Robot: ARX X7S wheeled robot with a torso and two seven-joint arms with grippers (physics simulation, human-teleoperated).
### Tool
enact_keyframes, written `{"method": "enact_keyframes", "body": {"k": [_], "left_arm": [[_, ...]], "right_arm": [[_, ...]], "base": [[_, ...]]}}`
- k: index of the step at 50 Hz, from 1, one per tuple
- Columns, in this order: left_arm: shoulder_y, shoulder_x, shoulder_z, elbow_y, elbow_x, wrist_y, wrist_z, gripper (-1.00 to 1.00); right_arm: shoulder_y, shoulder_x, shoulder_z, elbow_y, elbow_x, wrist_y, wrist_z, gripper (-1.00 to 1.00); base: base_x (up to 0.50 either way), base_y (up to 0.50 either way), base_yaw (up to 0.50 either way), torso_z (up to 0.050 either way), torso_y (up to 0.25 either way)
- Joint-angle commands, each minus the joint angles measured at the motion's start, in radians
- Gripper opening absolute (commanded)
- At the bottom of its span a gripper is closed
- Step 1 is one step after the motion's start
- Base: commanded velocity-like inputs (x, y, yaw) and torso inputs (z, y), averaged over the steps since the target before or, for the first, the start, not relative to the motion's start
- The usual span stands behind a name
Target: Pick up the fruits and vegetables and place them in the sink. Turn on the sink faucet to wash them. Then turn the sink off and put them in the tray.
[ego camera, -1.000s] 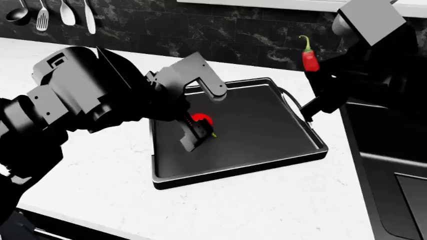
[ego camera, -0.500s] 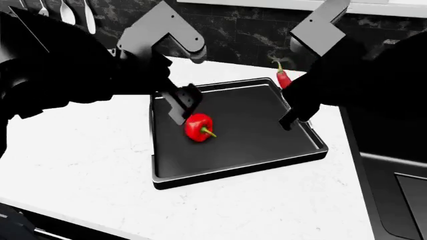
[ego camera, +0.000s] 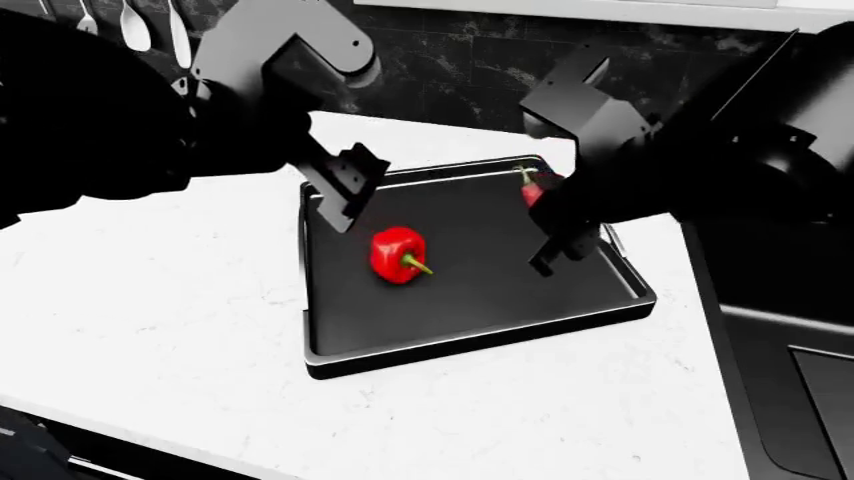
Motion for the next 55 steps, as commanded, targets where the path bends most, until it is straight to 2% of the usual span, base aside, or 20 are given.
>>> {"method": "enact_keyframes", "body": {"k": [1,23,42,43,55], "left_arm": [[0.006,0.000,0.001,0.002,-0.004,0.000,-0.008,1.00],[0.014,-0.007,0.003,0.001,-0.007,0.008,-0.011,1.00],[0.017,-0.005,0.015,-0.009,0.002,0.017,-0.001,1.00],[0.017,-0.006,0.015,-0.009,0.002,0.017,-0.002,1.00],[0.021,-0.005,0.018,-0.011,0.002,0.024,0.001,1.00]], "right_arm": [[-0.001,-0.061,-0.054,0.101,-0.060,-0.041,-0.070,-1.00],[-0.044,-0.193,-0.138,0.346,-0.153,-0.150,-0.194,-1.00],[-0.058,-0.225,-0.190,0.387,-0.178,-0.145,-0.237,-1.00],[-0.057,-0.222,-0.189,0.381,-0.177,-0.142,-0.234,1.00],[-0.028,-0.195,-0.190,0.328,-0.170,-0.108,-0.216,1.00]], "base": [[0.00,0.00,0.00,0.000,0.000],[0.00,0.00,0.00,0.000,0.000],[0.00,0.00,0.00,0.000,0.000],[0.00,0.00,0.00,0.000,0.000],[0.00,0.00,0.00,0.000,0.000]]}}
